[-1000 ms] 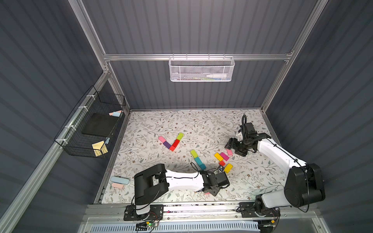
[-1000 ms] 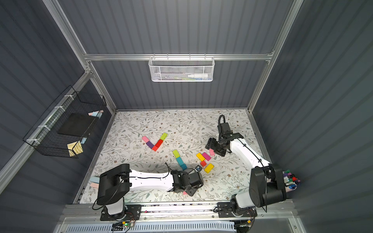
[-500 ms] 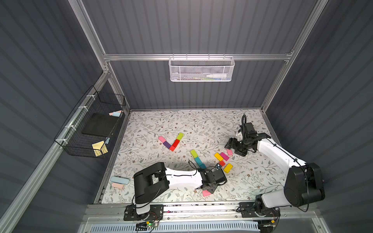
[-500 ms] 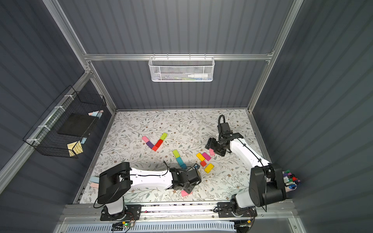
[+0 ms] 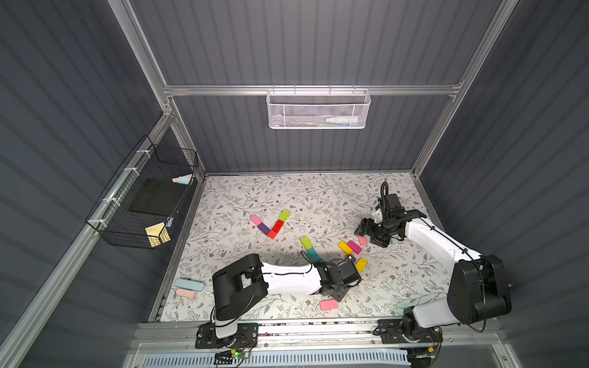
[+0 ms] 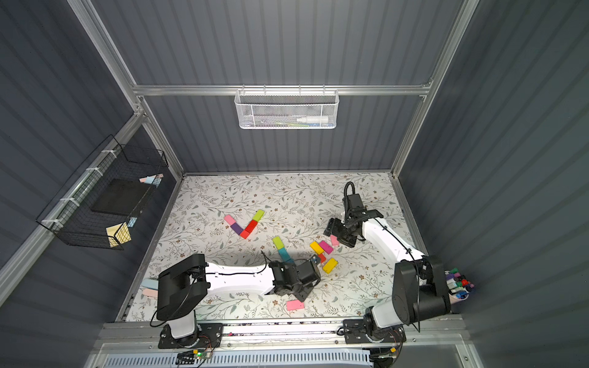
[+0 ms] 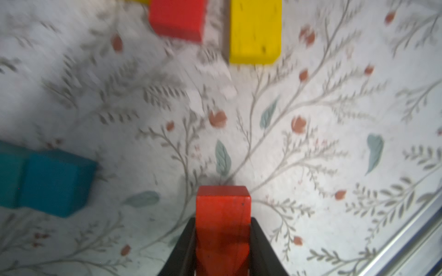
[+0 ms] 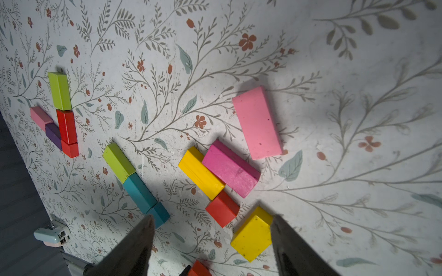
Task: Assemble the letter v with building blocks
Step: Pick up the building block from the center of the board, then assemble the building block at the center of the board.
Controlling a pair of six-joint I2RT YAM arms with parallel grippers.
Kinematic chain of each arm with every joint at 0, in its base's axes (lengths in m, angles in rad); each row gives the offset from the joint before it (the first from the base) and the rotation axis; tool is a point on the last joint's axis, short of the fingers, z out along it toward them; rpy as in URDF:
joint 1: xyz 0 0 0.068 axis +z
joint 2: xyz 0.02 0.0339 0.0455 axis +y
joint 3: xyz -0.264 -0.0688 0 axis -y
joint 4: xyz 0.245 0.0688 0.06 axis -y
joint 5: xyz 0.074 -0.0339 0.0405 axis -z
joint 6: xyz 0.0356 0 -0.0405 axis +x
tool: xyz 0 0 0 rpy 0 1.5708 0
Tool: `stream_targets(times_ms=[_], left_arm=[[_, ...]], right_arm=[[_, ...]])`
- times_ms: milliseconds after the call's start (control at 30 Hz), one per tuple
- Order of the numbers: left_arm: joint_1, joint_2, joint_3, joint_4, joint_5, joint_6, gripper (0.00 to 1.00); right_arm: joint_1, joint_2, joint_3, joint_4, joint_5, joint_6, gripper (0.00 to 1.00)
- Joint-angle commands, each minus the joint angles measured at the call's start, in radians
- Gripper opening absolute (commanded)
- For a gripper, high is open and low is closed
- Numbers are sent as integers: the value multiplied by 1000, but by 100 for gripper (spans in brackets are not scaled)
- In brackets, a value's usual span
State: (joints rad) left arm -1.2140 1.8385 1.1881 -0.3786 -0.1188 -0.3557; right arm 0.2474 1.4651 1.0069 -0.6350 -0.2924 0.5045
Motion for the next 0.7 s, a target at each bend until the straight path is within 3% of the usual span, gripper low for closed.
stream_targets(times_ms=[0, 300, 667], left_arm=[[91, -40, 105, 15, -83, 93, 2], [229, 69, 251, -49, -145, 267, 3], [263, 107, 234, 0, -22, 296, 3]], right_arm=[[-5, 19, 17, -3, -8, -7, 77], [-5, 78, 77, -18, 16, -23, 77], [-6, 145, 124, -28, 8, -29, 77]])
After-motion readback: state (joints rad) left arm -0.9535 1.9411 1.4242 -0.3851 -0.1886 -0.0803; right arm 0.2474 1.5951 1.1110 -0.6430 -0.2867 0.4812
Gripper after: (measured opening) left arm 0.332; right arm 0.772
